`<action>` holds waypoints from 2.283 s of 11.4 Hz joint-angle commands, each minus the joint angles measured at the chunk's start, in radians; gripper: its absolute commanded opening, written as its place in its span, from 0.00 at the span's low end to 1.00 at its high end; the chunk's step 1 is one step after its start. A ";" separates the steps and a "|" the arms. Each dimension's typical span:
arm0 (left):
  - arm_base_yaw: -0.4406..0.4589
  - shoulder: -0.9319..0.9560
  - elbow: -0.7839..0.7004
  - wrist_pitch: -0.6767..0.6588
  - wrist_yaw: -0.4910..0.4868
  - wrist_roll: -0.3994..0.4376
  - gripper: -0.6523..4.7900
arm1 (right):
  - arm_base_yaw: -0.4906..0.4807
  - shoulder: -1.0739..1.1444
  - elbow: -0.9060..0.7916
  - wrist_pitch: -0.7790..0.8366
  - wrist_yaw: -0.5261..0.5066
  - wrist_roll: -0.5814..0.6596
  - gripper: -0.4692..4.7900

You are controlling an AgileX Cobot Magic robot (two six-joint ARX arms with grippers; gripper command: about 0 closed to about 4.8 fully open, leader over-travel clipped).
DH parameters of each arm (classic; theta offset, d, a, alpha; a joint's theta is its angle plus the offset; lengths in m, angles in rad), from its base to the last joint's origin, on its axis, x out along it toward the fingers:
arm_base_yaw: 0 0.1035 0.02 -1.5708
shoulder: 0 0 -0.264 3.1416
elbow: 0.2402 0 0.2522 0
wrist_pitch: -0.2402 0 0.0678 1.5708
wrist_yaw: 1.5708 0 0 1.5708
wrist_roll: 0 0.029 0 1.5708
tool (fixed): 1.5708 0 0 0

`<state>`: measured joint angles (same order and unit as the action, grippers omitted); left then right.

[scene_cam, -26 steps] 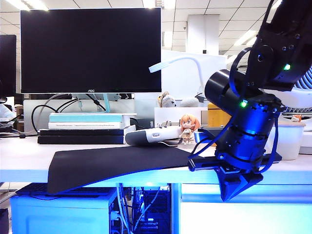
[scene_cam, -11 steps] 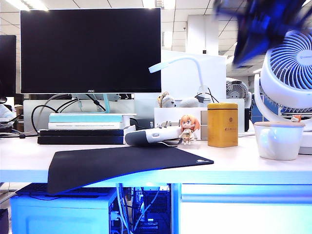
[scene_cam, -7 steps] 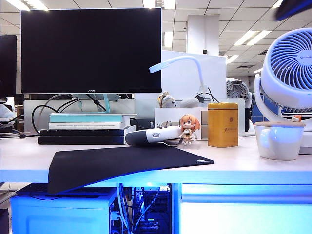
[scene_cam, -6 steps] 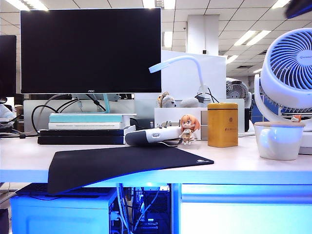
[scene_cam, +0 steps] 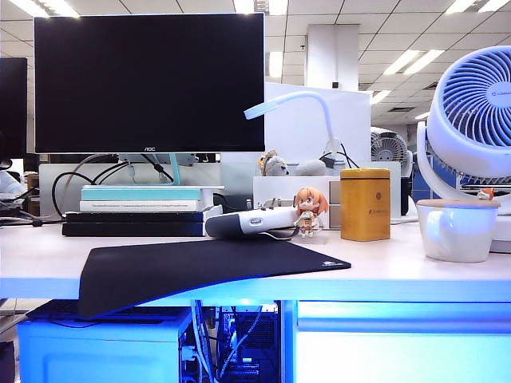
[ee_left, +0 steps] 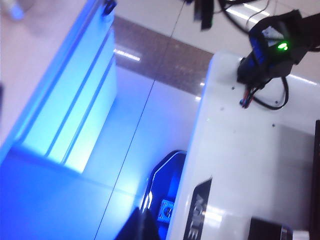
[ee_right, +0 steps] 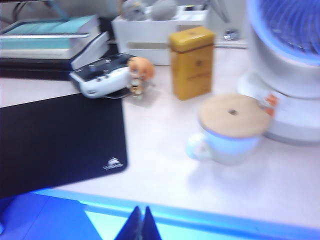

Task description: Open the drawer, place the cleaning sponge inside, then close the drawer.

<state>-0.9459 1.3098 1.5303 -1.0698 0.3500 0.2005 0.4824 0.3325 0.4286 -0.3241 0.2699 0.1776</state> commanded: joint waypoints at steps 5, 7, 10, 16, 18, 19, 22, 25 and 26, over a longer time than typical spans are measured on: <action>-0.089 -0.034 -0.280 0.613 -0.149 -0.115 0.11 | 0.002 -0.302 -0.092 -0.151 0.017 0.035 0.08; -0.083 -0.036 -0.541 1.160 -0.257 -0.134 0.11 | 0.001 -0.331 -0.092 -0.152 0.019 0.035 0.08; 0.014 -0.119 -0.653 1.183 -0.381 -0.138 0.11 | 0.001 -0.331 -0.092 -0.151 0.019 0.035 0.08; 0.608 -0.772 -1.218 1.175 -0.351 -0.219 0.11 | 0.001 -0.331 -0.092 -0.151 0.019 0.035 0.08; 0.641 -0.992 -1.408 1.160 -0.376 -0.212 0.11 | 0.001 -0.331 -0.092 -0.151 0.020 0.035 0.08; 0.652 -1.019 -1.437 1.160 -0.376 -0.212 0.11 | 0.001 -0.331 -0.092 -0.151 0.020 0.035 0.08; 0.859 -1.223 -1.526 1.019 -0.373 -0.214 0.11 | 0.001 -0.331 -0.092 -0.151 0.019 0.035 0.08; 0.958 -1.307 -1.526 0.878 -0.369 -0.135 0.11 | 0.001 -0.331 -0.092 -0.152 0.019 0.035 0.08; 0.954 -1.307 -1.526 0.881 -0.347 -0.084 0.11 | 0.002 -0.331 -0.092 -0.151 0.019 0.035 0.08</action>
<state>0.0086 0.0048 0.0090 -0.1684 -0.0132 0.0776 0.4820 0.0021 0.3325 -0.4885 0.2886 0.2127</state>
